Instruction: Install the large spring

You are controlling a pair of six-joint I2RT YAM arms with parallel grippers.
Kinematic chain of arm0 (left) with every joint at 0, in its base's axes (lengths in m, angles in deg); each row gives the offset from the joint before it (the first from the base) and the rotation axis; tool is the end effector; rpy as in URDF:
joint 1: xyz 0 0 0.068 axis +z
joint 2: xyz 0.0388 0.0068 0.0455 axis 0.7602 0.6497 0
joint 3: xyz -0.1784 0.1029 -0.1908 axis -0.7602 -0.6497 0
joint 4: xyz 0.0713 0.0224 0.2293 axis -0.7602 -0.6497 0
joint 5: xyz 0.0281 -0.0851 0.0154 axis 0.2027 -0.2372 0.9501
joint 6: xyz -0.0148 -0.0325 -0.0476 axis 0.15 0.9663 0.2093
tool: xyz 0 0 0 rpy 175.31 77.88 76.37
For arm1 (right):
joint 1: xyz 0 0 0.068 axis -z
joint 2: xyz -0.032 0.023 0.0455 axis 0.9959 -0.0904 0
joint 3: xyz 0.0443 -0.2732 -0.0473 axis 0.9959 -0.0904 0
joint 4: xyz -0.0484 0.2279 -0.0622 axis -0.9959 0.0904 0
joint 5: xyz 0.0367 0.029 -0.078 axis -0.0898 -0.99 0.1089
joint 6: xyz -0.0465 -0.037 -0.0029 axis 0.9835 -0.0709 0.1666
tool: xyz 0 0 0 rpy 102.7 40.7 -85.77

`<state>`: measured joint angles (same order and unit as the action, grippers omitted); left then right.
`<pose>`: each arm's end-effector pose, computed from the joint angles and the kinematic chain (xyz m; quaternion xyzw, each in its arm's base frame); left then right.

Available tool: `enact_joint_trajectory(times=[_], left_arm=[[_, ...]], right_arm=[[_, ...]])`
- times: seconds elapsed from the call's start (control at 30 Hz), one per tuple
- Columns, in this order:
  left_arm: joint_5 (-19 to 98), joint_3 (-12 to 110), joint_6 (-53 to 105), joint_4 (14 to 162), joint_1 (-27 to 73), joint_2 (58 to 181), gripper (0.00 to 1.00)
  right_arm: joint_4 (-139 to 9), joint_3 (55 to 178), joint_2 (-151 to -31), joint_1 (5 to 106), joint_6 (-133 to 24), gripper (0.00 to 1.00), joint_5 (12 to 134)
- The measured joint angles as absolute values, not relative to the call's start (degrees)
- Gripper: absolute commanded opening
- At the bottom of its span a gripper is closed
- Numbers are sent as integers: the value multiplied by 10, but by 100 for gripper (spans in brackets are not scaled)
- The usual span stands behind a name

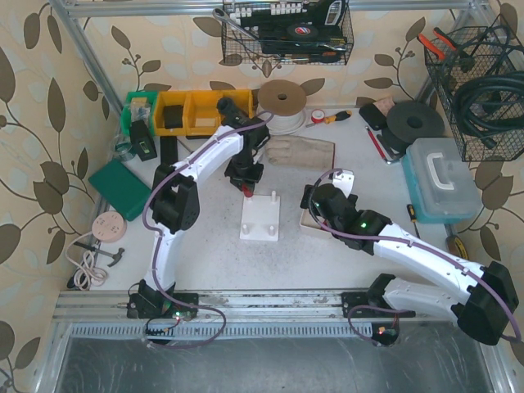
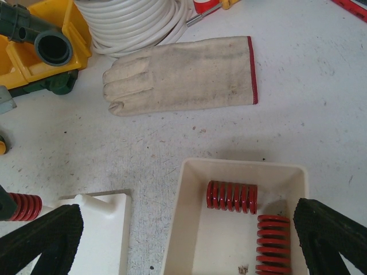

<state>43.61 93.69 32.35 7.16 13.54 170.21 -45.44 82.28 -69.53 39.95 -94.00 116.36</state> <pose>0.3330 -0.2455 0.2421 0.1596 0.9862 -0.0430 0.0023 0.1590 0.1221 0.2692 0.1457 0.8533 0.1027 0.4900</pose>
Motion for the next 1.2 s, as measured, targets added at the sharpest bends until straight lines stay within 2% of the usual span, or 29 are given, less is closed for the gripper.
enact_joint_trajectory(times=[1.2], left_arm=[[448, 937, 296, 72, 158, 1751, 0]], right_arm=[[-462, 823, -695, 400, -940, 99, 1163]])
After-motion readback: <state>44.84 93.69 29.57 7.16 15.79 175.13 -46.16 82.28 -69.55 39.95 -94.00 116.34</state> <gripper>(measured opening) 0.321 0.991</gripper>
